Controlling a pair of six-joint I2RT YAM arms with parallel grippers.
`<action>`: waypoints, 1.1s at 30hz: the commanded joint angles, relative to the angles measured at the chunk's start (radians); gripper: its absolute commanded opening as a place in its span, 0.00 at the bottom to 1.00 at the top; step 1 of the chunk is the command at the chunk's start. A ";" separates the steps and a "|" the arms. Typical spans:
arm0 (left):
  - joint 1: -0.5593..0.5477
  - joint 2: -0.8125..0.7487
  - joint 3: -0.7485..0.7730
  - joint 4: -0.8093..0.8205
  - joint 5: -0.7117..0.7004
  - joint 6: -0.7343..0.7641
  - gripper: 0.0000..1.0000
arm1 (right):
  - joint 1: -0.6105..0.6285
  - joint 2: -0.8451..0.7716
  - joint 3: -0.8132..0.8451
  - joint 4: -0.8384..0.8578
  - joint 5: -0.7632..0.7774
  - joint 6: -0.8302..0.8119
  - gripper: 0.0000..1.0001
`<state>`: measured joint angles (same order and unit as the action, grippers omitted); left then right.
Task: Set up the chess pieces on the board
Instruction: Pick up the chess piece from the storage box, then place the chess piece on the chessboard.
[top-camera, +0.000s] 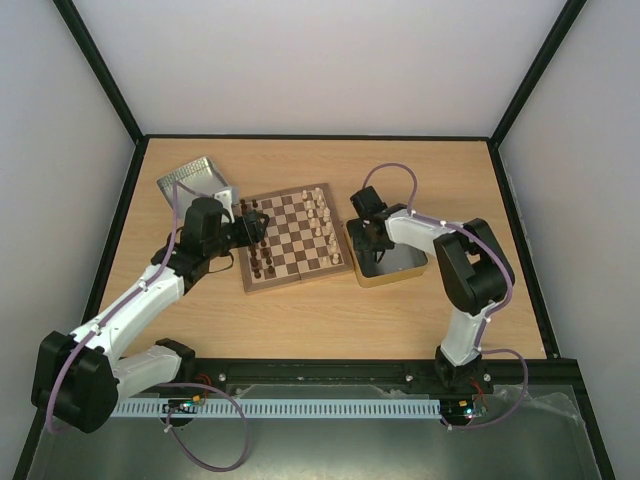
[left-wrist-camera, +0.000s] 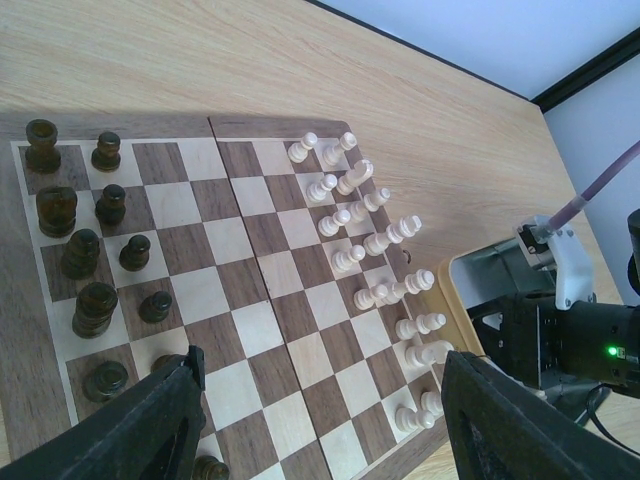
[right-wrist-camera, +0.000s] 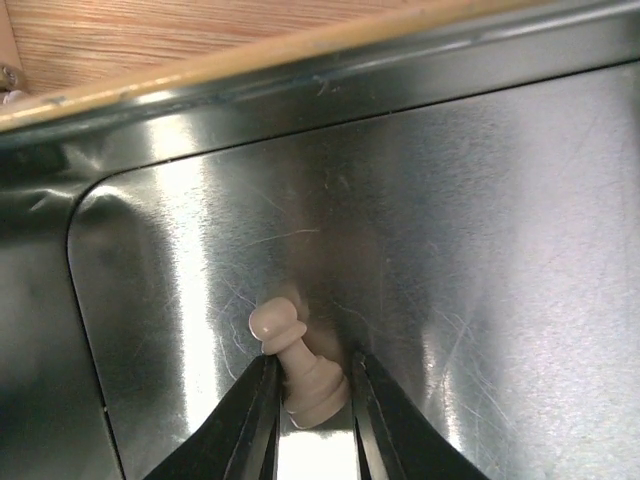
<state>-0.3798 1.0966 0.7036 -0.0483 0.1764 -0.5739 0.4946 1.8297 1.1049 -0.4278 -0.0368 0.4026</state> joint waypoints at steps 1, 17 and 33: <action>0.007 0.006 0.023 0.009 0.011 0.000 0.67 | -0.005 0.040 0.020 0.000 0.039 -0.014 0.16; 0.007 0.026 0.046 0.047 0.214 -0.025 0.68 | -0.004 -0.239 -0.125 0.183 0.045 -0.024 0.07; -0.126 0.289 0.213 0.167 0.602 -0.164 0.68 | 0.020 -0.547 -0.278 0.408 -0.596 -0.124 0.07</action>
<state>-0.4603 1.3350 0.8593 0.0525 0.6765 -0.6746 0.5003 1.3128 0.8505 -0.0681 -0.4622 0.3225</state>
